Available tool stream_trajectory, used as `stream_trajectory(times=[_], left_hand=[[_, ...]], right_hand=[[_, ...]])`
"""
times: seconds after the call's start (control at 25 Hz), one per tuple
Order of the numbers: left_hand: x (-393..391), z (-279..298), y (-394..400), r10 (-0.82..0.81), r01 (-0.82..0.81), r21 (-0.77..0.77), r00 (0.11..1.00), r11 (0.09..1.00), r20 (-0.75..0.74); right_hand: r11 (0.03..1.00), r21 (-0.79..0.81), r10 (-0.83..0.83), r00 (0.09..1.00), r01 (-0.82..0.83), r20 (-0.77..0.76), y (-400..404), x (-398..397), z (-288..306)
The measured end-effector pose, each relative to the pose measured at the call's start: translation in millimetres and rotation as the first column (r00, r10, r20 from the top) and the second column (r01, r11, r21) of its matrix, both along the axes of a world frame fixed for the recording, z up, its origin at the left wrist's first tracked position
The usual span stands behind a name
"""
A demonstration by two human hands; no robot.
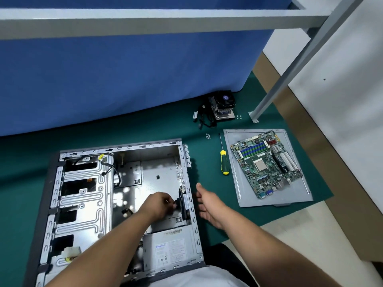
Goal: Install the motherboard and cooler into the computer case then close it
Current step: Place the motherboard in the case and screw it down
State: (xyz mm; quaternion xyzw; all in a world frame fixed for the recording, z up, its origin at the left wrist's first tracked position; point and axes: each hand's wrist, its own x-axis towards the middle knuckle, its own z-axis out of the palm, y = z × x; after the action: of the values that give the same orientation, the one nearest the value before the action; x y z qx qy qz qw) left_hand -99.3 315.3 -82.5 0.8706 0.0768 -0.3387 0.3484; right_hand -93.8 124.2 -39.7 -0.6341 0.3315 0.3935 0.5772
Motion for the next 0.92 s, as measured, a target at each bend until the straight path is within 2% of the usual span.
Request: stream_trajectory(times=[0.12, 0.28, 0.44, 0.6, 0.8, 0.92], left_hand=[[-1.6, -11.3, -9.4, 0.035, -0.041, -0.084, 0.996, 0.996, -0.079], [0.7, -13.1, -14.4, 0.061, -0.079, -0.149, 0.991, 0.986, -0.121], [3.1, -6.3, -9.8, 0.008, -0.031, -0.223, 0.995, 0.974, -0.101], [-4.4, -10.2, -7.7, -0.112, 0.088, -0.273, 0.991, 0.958, -0.071], [-14.0, -19.3, -3.1, -0.138, 0.141, -0.323, 0.990, 0.936, 0.033], [-15.7, -18.6, -4.7, -0.103, 0.111, -0.370, 0.994, 0.922, 0.041]], right_hand=[[0.997, 0.055, -0.058, 0.995, 0.063, -0.076, 2.1, -5.2, -5.7], [0.999, -0.031, -0.027, 0.995, 0.024, -0.098, 0.7, -3.0, -29.1], [0.996, -0.094, -0.005, 0.996, -0.003, -0.084, -2.4, -4.6, -41.1], [0.991, -0.132, 0.023, 0.997, -0.033, -0.079, -8.6, -12.9, -53.1], [0.987, -0.158, 0.030, 0.999, -0.035, -0.035, -7.7, -15.8, -52.0], [0.980, -0.188, 0.056, 0.998, -0.057, -0.008, -6.2, -15.8, -49.3]])
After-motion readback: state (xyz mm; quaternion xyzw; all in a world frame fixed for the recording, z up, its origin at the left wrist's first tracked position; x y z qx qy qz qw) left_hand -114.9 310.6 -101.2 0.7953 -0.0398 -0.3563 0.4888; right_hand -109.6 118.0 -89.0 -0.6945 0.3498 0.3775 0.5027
